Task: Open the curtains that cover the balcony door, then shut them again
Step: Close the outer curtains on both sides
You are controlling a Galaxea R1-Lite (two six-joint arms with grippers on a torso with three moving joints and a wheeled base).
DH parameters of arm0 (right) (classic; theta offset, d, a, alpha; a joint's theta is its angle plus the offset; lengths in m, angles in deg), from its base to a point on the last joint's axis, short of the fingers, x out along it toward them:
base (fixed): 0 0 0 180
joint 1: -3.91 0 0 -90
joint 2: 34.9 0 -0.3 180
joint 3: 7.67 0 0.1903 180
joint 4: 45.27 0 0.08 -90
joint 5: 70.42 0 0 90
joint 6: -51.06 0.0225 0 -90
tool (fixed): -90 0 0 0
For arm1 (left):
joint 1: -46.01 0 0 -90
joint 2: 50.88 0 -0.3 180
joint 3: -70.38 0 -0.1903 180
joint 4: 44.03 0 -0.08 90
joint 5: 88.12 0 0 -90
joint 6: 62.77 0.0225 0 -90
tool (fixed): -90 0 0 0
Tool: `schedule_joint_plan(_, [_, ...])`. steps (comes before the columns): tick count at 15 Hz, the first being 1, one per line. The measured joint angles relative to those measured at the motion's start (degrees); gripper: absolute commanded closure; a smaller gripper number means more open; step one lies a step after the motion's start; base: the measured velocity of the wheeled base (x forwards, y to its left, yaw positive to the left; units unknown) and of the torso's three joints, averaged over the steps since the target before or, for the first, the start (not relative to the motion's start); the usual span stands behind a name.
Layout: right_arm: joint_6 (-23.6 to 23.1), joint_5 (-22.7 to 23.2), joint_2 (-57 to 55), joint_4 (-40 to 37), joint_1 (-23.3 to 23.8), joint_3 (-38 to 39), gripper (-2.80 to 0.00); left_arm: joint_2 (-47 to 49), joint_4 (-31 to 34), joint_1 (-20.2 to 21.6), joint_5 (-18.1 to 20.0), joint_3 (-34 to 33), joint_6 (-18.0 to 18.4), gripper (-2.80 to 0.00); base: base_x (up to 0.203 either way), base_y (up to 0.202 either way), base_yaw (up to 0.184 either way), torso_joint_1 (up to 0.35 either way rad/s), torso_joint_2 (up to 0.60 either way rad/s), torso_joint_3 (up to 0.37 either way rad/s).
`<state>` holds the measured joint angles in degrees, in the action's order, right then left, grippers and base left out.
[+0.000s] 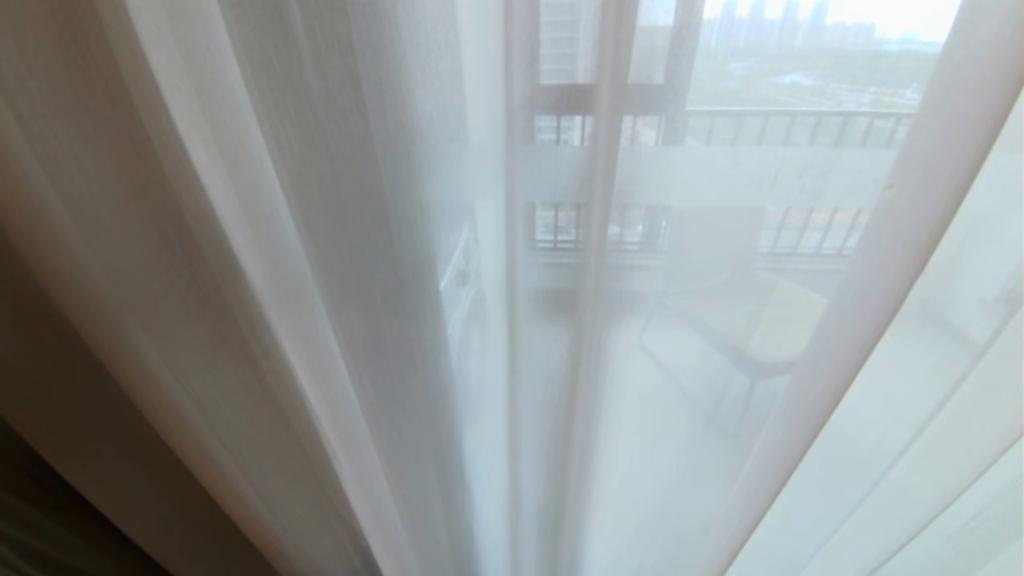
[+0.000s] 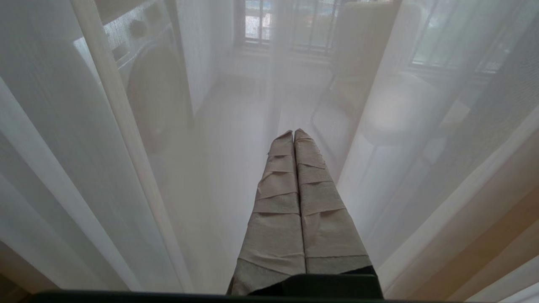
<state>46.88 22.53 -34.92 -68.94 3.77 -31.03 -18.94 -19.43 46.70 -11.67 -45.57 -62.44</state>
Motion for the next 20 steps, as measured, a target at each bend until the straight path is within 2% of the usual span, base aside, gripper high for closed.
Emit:
schedule_joint_plan(2, [0.0,0.0,0.0,0.0,0.0,0.0,0.0,8.24,0.02,1.87,-9.07,10.19,1.4,0.0,0.0,0.0,0.0,0.0,0.0,0.0])
schedule_joint_plan(3, [0.0,0.0,0.0,0.0,0.0,0.0,0.0,11.39,0.0,4.16,-13.16,13.83,2.2,0.0,0.0,0.0,0.0,0.0,0.0,0.0])
schedule_joint_plan(5, [0.0,0.0,0.0,0.0,0.02,0.0,0.0,16.47,0.04,12.21,-18.6,19.01,4.54,0.0,0.0,0.0,0.0,0.0,0.0,0.0])
schedule_joint_plan(8, [0.02,0.0,0.0,0.0,0.04,0.0,0.0,22.96,-0.11,25.26,-19.77,24.74,6.33,0.0,0.0,0.0,0.0,0.0,0.0,0.0])
schedule_joint_plan(10, [0.0,0.0,0.0,-0.01,0.01,0.0,0.0,27.83,-0.27,31.47,-19.77,28.75,6.6,0.0,0.0,0.0,0.0,0.0,0.0,0.0])
schedule_joint_plan(13, [0.0,-0.01,0.0,0.0,0.0,0.0,0.0,35.88,-0.35,37.7,-19.66,35.82,6.64,0.0,0.0,0.0,0.0,0.0,0.0,0.0])
schedule_joint_plan(16, [0.02,-0.01,0.0,0.0,0.02,0.0,0.0,43.49,-0.38,41.99,-19.58,42.89,6.58,0.0,0.0,0.0,0.0,0.0,0.0,0.0])
schedule_joint_plan(17, [0.02,0.0,0.0,0.0,0.02,0.0,0.0,45.7,-0.4,43.04,-19.49,44.72,6.47,-2.8,0.0,0.0,0.0,0.0,0.0,0.0])
schedule_joint_plan(20, [0.0,-0.01,0.0,0.0,0.02,0.0,0.0,49.6,-0.71,45.41,-16.43,46.83,5.65,-2.8,0.0,0.0,0.0,0.0,0.0,0.0])
